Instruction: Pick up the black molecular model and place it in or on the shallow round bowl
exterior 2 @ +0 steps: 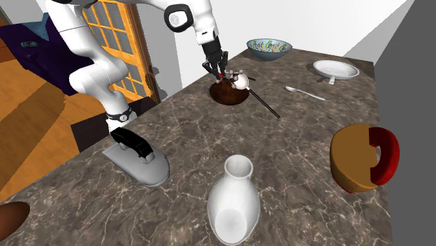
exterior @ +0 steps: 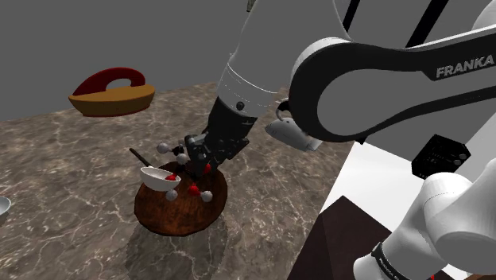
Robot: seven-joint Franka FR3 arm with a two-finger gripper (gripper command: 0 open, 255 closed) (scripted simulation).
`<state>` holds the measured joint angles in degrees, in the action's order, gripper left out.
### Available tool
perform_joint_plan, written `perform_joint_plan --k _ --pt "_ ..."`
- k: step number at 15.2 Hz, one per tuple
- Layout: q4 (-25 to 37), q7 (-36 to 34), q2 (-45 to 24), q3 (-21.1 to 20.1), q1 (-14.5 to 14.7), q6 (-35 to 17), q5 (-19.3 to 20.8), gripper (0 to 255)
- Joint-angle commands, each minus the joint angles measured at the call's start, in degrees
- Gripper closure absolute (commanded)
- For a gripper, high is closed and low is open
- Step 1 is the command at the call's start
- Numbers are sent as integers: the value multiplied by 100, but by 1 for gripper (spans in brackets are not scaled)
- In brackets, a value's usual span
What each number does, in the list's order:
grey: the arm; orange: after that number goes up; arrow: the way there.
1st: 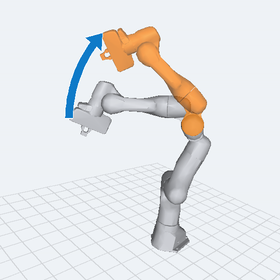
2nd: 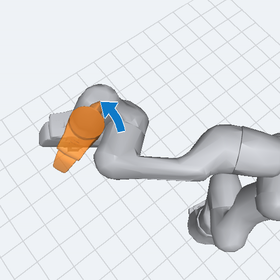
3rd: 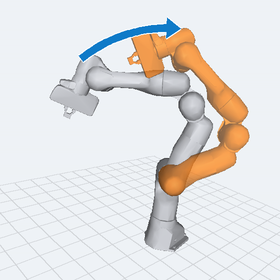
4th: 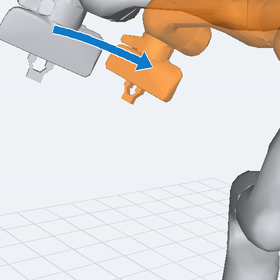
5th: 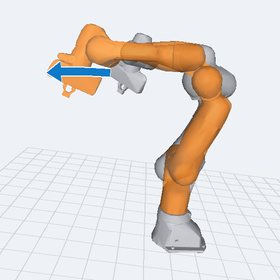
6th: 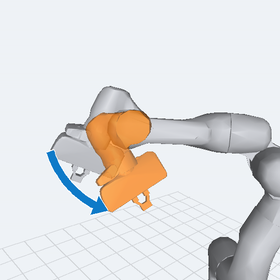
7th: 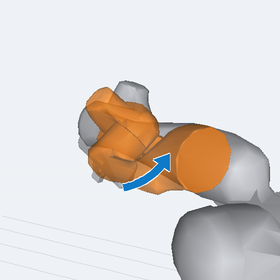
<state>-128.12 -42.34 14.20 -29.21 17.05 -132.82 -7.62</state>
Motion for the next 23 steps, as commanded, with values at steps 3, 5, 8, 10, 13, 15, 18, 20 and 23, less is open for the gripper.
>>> perform_joint_plan --k 3,5,8,10,13,15,18,20,23 --pt "-129 -24 -79 -32 -6 -206 29 255" --pt "-129 -25 -79 -32 -7 -206 30 255" --pt "-129 -25 -79 -32 -7 -206 30 255" --pt "-129 -25 -79 -32 -7 -206 30 0" --pt "-128 -25 -80 -32 -7 -206 30 0" --pt "-128 -25 -80 -32 -7 -206 30 0" --pt "78 107 316 107 47 374 -144 0" --pt "144 132 407 145 59 527 -175 0" --pt "144 132 407 145 60 527 -175 0"
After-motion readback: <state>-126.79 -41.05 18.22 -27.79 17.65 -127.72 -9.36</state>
